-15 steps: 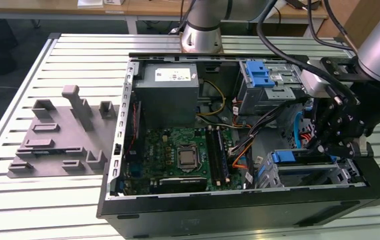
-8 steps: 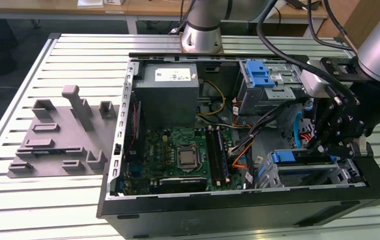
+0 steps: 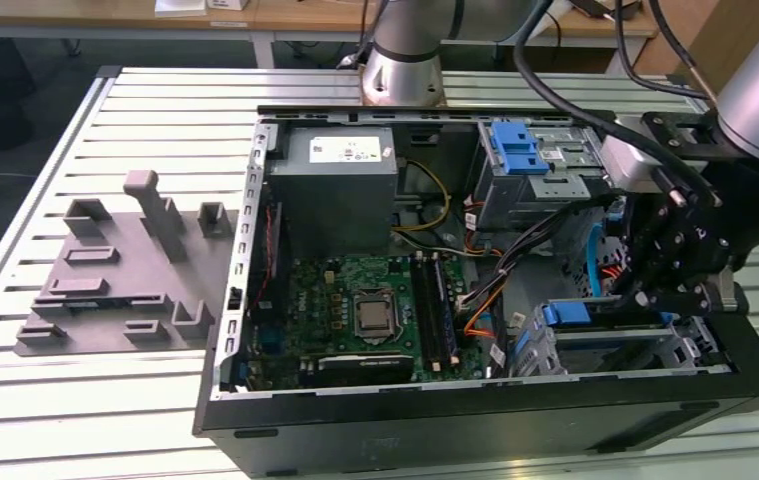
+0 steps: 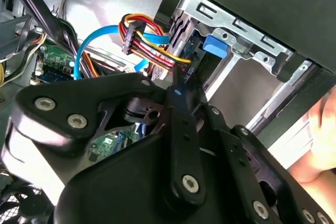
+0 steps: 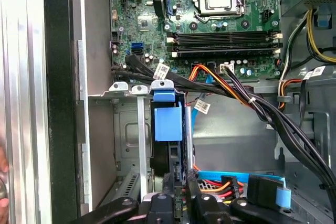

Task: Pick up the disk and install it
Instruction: 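Insert the first disk wire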

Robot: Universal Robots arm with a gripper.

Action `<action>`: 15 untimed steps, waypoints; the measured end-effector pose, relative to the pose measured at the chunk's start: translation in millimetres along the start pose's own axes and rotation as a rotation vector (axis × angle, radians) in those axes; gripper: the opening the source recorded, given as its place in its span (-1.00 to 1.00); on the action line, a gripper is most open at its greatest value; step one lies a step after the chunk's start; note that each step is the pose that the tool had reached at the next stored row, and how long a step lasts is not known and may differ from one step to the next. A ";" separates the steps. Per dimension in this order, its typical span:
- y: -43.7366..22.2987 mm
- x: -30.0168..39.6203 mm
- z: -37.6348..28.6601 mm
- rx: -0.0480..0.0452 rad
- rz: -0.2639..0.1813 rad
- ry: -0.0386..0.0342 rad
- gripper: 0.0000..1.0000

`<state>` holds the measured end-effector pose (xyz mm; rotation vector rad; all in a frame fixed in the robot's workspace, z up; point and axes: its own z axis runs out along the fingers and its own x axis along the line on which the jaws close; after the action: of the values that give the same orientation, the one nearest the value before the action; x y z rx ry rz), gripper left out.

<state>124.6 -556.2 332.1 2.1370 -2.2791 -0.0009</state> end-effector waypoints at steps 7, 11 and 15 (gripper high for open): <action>0.1 0.1 -8.2 -0.0004 0.000 -0.0010 -0.53; 0.1 0.1 -9.1 -0.0007 0.000 -0.0013 -0.56; 0.1 0.1 -9.2 -0.0008 0.000 -0.0011 -0.79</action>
<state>124.6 -556.2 341.3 2.1372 -2.2793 -0.0030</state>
